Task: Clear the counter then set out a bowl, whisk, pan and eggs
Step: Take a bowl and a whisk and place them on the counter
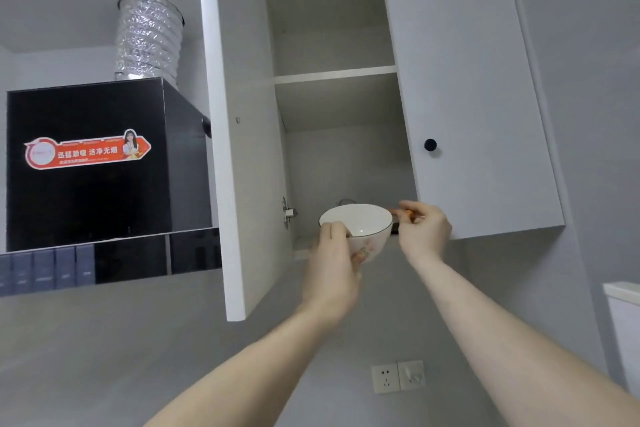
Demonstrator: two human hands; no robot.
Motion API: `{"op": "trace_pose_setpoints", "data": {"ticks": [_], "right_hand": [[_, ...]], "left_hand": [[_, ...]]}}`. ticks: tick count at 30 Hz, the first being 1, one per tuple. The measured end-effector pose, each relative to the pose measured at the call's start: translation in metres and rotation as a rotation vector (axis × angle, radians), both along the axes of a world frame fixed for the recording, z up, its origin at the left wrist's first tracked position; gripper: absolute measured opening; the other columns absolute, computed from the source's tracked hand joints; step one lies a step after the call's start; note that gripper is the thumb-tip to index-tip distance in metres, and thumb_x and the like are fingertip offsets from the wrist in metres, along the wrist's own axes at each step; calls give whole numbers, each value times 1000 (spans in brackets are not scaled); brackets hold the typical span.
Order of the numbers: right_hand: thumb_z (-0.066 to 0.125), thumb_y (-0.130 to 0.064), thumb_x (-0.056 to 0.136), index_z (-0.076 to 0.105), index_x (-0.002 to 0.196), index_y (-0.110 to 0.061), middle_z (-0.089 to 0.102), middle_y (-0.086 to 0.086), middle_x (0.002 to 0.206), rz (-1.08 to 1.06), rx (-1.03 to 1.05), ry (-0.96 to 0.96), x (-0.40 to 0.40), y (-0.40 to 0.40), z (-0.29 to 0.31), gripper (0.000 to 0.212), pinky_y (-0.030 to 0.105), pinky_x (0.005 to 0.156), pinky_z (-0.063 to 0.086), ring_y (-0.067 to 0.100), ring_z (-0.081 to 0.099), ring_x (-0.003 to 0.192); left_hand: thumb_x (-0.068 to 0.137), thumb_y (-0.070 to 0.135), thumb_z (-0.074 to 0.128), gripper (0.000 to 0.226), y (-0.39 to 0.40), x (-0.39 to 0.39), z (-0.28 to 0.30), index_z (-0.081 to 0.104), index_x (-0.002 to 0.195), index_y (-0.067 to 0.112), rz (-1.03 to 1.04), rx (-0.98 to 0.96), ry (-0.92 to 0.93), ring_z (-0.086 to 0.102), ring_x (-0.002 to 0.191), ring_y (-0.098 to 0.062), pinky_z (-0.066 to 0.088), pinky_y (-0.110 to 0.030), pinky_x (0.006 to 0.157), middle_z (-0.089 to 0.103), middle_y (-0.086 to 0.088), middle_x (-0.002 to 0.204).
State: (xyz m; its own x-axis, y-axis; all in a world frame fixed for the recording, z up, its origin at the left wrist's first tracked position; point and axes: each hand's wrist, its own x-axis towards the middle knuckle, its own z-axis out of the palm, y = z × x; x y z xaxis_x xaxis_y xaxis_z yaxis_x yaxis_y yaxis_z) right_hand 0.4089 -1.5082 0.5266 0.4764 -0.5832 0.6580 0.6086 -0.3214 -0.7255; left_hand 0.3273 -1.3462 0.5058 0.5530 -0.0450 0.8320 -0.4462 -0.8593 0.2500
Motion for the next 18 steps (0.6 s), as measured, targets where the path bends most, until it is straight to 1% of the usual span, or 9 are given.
{"op": "trace_pose_setpoints", "data": {"ticks": [1, 3, 4, 6, 7, 9, 13, 15, 18], "right_hand": [[71, -6, 91, 80, 105, -12, 68, 1, 98, 6, 58, -44, -13, 0, -3, 18, 5, 74, 48, 6, 63, 74], [71, -8, 91, 80, 103, -16, 69, 0, 102, 44, 162, -116, -37, 2, -10, 17, 0, 69, 44, -6, 65, 72], [72, -10, 90, 79, 101, -22, 71, 0, 104, 75, 193, -153, -50, 3, -16, 18, 3, 72, 47, -8, 67, 75], [74, -11, 90, 77, 98, -30, 74, 3, 107, 138, 249, -226, -74, 6, -30, 21, 19, 81, 56, 0, 73, 84], [74, -9, 90, 78, 99, -28, 74, 4, 107, 152, 266, -251, -87, 7, -37, 21, 23, 83, 57, 5, 74, 87], [74, -5, 90, 77, 102, -21, 73, 6, 107, 152, 283, -286, -114, 10, -50, 20, 21, 84, 56, 5, 73, 87], [73, -2, 92, 74, 103, -25, 69, 4, 97, 129, 166, -326, -174, 20, -71, 25, 17, 83, 53, -1, 69, 80], [74, -6, 92, 74, 105, -26, 71, 5, 99, 138, 87, -307, -195, 26, -80, 25, 22, 84, 56, 3, 70, 83], [71, -10, 95, 74, 108, -29, 75, -2, 99, 216, -82, -196, -219, 42, -95, 23, 32, 90, 59, 10, 74, 91]], "left_hand": [[98, 24, 62, 19, 2, -11, -7, 46, 107, 20, -44, -1, -4, 53, 102, -27, 43, -41, 76, 51, 2, 120], [99, 27, 61, 19, 9, -37, -22, 44, 104, 22, -99, 16, -5, 52, 97, -22, 43, -38, 74, 51, 9, 115], [99, 27, 62, 20, 15, -53, -31, 43, 104, 24, -126, 18, 1, 51, 95, -18, 43, -36, 72, 50, 14, 112], [97, 29, 64, 23, 30, -84, -50, 41, 103, 30, -186, 27, 25, 48, 92, -9, 42, -31, 72, 47, 23, 109], [97, 31, 65, 25, 39, -100, -61, 41, 104, 33, -206, 34, 37, 48, 91, -7, 43, -31, 73, 47, 25, 109], [95, 36, 66, 28, 60, -129, -80, 40, 105, 37, -224, 72, 74, 52, 95, -7, 47, -32, 79, 48, 25, 115], [94, 43, 68, 30, 109, -183, -114, 41, 107, 40, -194, 139, 173, 53, 103, -5, 48, -31, 86, 50, 26, 117], [92, 41, 70, 30, 135, -204, -123, 43, 106, 38, -171, 144, 213, 54, 100, -5, 49, -31, 83, 52, 25, 113], [90, 37, 73, 30, 173, -231, -131, 46, 104, 35, -99, 141, 250, 55, 96, -7, 50, -33, 80, 55, 22, 109]]}}
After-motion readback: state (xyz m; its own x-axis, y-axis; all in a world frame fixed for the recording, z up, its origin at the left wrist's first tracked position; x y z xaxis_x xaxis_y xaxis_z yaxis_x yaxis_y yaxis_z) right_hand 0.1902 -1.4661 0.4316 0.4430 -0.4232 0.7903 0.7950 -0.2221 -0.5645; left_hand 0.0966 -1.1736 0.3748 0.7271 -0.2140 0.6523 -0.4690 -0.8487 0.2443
